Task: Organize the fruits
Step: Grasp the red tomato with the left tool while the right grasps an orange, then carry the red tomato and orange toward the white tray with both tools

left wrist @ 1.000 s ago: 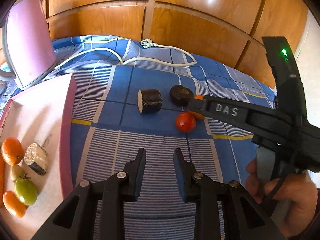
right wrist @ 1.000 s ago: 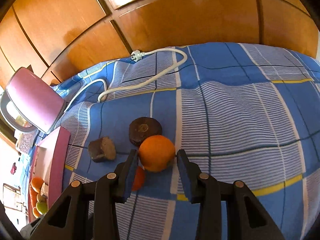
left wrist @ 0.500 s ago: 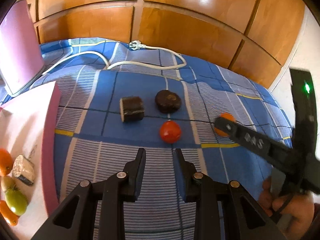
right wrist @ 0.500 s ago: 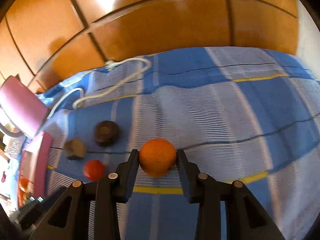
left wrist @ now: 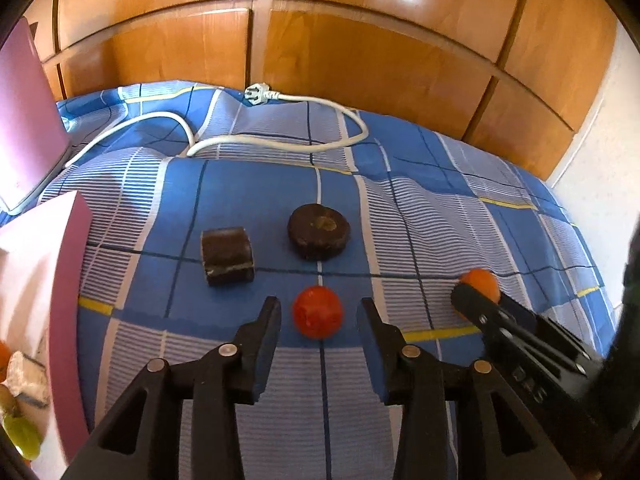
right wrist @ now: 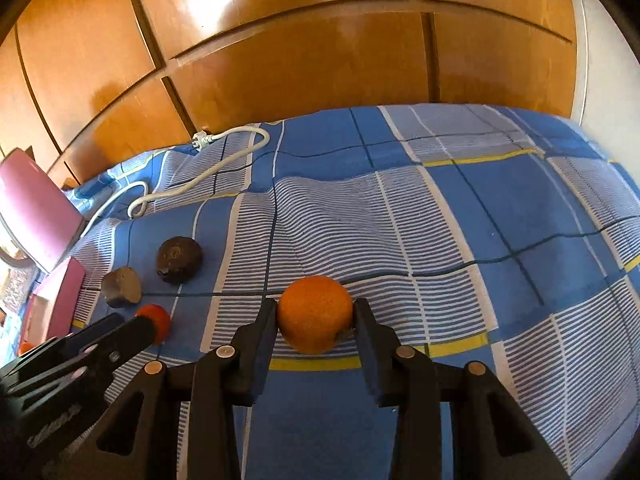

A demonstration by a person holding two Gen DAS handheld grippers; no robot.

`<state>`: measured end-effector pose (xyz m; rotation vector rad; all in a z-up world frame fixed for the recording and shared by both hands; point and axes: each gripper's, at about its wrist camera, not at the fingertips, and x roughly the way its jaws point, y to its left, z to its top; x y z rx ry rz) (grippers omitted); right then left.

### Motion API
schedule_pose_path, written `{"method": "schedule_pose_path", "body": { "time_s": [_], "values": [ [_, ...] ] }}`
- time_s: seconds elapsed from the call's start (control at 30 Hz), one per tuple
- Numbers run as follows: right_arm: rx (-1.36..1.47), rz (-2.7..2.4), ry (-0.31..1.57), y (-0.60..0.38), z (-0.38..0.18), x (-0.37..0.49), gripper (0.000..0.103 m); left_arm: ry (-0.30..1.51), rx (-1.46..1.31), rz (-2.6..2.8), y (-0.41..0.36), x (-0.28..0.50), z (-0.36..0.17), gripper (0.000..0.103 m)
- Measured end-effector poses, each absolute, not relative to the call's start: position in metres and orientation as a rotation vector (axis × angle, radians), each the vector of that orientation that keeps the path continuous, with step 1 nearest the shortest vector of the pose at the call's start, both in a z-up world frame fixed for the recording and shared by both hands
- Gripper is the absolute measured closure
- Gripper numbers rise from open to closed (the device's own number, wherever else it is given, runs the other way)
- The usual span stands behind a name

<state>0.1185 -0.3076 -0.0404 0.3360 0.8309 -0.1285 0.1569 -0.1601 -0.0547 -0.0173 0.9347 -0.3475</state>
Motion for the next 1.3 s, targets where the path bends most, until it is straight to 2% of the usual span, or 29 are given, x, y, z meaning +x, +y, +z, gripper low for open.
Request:
{"method": "schedule_pose_path", "body": {
  "time_s": [0.07,0.13,0.63,1.3],
  "values": [
    [0.342,-0.122,0.837,-0.307,-0.042,0.121,0.064,0.949,-0.020,-0.344,-0.162,0.161,-0.061,0.073],
    [0.339,-0.124,0.850,-0.306,-0.043,0.122,0.064,0.955,-0.033,-0.350,-0.161,0.162,-0.066,0.076],
    [0.363,-0.111,0.847,-0.309,-0.045,0.115,0.065,0.941,0.032,-0.335,-0.132,0.104,-0.066,0.077],
    [0.211,-0.089,0.857,-0.265,-0.044,0.054,0.065,0.893,0.047,-0.318,-0.102,0.052,-0.055,0.077]
  ]
}}
